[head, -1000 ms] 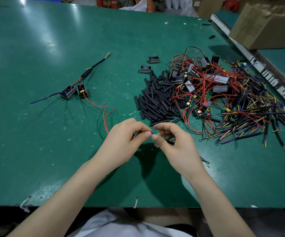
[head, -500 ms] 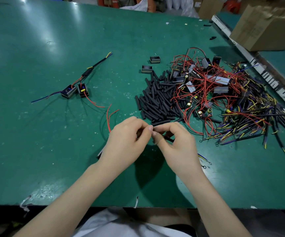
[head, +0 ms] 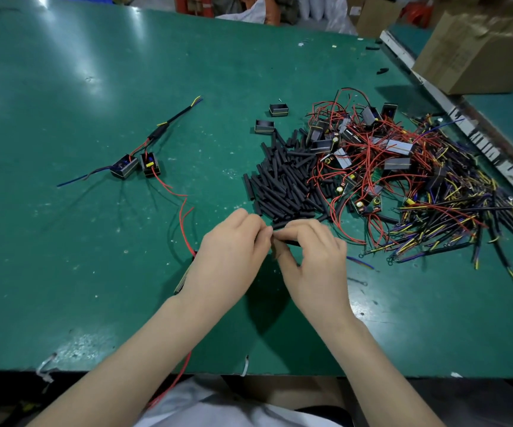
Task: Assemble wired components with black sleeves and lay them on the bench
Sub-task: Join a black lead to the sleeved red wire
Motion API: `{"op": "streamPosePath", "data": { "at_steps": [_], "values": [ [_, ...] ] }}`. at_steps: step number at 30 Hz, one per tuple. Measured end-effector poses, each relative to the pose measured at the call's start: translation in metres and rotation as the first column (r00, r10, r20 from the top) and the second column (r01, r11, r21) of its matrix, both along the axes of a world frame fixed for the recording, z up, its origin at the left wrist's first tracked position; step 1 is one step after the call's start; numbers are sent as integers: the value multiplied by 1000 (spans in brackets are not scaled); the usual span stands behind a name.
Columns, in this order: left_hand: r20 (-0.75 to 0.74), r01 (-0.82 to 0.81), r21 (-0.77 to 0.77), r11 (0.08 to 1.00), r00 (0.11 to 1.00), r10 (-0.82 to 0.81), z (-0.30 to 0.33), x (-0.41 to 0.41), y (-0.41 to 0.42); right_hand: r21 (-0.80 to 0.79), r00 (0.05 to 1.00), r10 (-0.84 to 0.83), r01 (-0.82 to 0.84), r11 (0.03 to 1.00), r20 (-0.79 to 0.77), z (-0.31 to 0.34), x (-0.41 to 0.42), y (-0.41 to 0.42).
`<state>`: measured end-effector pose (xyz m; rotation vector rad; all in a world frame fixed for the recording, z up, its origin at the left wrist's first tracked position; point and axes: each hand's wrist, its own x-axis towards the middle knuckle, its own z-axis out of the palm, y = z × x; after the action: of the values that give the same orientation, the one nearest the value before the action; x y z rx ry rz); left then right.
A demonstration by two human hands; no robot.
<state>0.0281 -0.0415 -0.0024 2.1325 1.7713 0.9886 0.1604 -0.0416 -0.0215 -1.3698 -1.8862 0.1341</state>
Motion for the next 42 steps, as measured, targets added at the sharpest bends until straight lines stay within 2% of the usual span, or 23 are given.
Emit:
{"op": "streamPosePath", "data": {
  "at_steps": [2, 3, 5, 6, 8, 10, 15, 19, 27, 30, 35, 40, 42],
  "values": [
    [-27, 102, 0, 995, 994, -102, 1, -6, 2, -276, 957, 118, -193, 941, -267, 4, 8, 6],
    [-45, 158, 8, 987, 987, -157, 2, -9, 3, -405, 896, 130, -316, 858, -425, 8, 12, 8],
    [-97, 249, 29, 968, 965, -245, 3, -15, 5, -509, 755, 73, -506, 696, -652, 14, 21, 16],
    [-126, 273, 35, 961, 955, -267, 2, -17, 5, -525, 722, 51, -549, 651, -691, 15, 25, 21],
    [-180, 298, 47, 954, 942, -285, 2, -18, 7, -549, 732, 94, -583, 598, -675, 19, 30, 27],
    [-177, 316, 52, 947, 936, -303, 0, -19, 8, -543, 752, 173, -596, 592, -636, 22, 29, 30],
    [-50, 290, 41, 956, 956, -288, -3, -19, 7, -450, 857, 323, -492, 745, -402, 26, 30, 33],
    [50, 239, -19, 971, 970, -238, -6, -19, 8, -343, 908, 341, -409, 846, -243, 25, 27, 32],
    [62, 218, -80, 973, 975, -214, -3, -21, 13, -278, 949, 310, -285, 917, 50, 25, 20, 27],
    [89, 241, -126, 962, 969, -231, -2, -23, 14, -238, 954, 299, -298, 924, -32, 23, 22, 27],
    [236, 190, -180, 965, 961, -145, -1, -20, 14, -316, 932, 287, -346, 883, -221, 16, 23, 23],
    [474, 207, -309, 928, 880, -39, -7, -22, 13, -341, 873, 200, -372, 863, -445, 10, 20, 13],
    [501, 219, -334, 917, 865, -25, -8, -22, 13, -326, 851, 181, -374, 868, -493, 9, 17, 10]
  ]
}}
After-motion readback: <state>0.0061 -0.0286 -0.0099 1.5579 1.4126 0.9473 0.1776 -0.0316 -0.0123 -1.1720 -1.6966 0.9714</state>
